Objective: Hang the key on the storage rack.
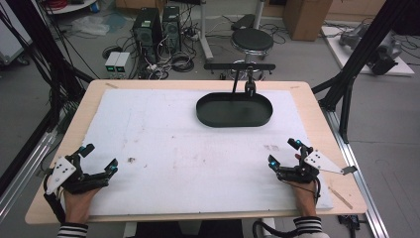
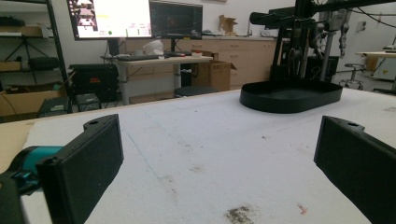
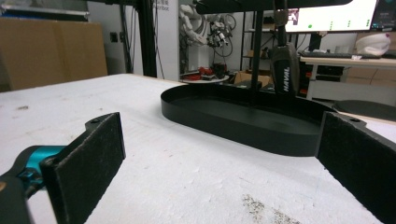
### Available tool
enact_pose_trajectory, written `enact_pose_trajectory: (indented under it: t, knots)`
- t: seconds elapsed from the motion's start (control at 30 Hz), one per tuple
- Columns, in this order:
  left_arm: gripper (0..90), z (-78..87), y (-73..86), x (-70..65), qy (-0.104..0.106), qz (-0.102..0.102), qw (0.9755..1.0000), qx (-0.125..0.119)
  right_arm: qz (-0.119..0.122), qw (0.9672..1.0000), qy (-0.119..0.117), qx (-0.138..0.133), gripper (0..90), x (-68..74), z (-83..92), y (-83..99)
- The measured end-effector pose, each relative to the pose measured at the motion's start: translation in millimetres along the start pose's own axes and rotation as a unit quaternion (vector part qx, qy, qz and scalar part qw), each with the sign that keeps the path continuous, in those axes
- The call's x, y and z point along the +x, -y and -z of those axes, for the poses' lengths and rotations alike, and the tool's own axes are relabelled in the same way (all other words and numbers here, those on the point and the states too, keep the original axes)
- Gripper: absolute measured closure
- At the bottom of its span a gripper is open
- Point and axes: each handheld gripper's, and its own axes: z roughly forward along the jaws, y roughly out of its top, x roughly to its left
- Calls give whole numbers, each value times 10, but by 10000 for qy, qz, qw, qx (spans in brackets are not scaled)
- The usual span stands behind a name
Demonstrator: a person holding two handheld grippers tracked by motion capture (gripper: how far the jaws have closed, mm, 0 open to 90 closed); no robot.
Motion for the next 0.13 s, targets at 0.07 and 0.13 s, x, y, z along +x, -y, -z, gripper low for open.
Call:
enact_pose_trajectory:
  t: [0.07,0.13]
  knots:
    - [18,1,0,0,3,0,10000,3,-6,10000,7,26,4,11,0,1]
    - [18,1,0,-2,0,-6,10000,-3,-14,10000,25,-32,4,4,7,4]
